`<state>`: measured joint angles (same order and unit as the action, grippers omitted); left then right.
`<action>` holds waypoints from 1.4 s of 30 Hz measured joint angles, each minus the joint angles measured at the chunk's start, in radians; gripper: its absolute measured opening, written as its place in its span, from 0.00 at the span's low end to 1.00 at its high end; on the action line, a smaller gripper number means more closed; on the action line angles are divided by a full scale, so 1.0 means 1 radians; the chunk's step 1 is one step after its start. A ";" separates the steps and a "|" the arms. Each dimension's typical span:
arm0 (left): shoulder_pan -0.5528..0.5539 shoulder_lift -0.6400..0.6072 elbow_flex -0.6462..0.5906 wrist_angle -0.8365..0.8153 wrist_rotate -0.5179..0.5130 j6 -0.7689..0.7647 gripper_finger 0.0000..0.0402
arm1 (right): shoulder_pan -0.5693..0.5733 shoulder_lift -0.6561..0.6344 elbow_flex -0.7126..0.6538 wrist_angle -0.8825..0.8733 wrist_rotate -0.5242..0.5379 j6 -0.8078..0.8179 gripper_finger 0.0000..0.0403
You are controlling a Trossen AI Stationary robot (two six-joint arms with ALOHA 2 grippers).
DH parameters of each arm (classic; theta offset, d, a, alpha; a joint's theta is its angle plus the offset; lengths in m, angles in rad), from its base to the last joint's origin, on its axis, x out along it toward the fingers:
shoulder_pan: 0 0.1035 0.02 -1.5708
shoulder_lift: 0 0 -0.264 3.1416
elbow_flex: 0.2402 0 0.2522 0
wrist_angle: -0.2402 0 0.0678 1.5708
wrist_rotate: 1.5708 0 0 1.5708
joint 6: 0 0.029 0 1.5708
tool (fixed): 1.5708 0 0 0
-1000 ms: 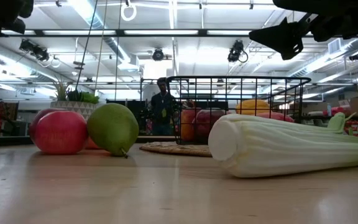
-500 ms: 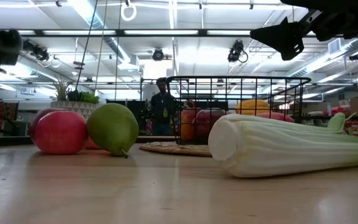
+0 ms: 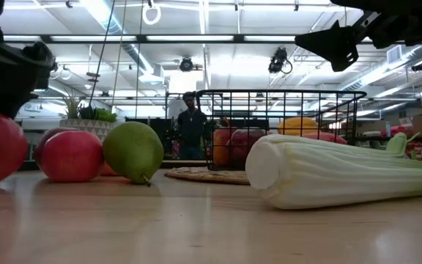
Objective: Build produce basket
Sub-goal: Put the red apple into the black wire basket
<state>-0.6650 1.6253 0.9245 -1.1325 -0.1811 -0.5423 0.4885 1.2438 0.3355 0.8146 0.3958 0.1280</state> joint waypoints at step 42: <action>0.059 -0.002 0.199 0.003 0.120 0.108 0.95 | 0.000 0.000 0.000 -0.001 0.003 0.011 0.93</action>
<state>-0.6060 1.6230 1.1236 -1.1290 -0.0609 -0.4343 0.4884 1.2438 0.3355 0.8135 0.3988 0.1394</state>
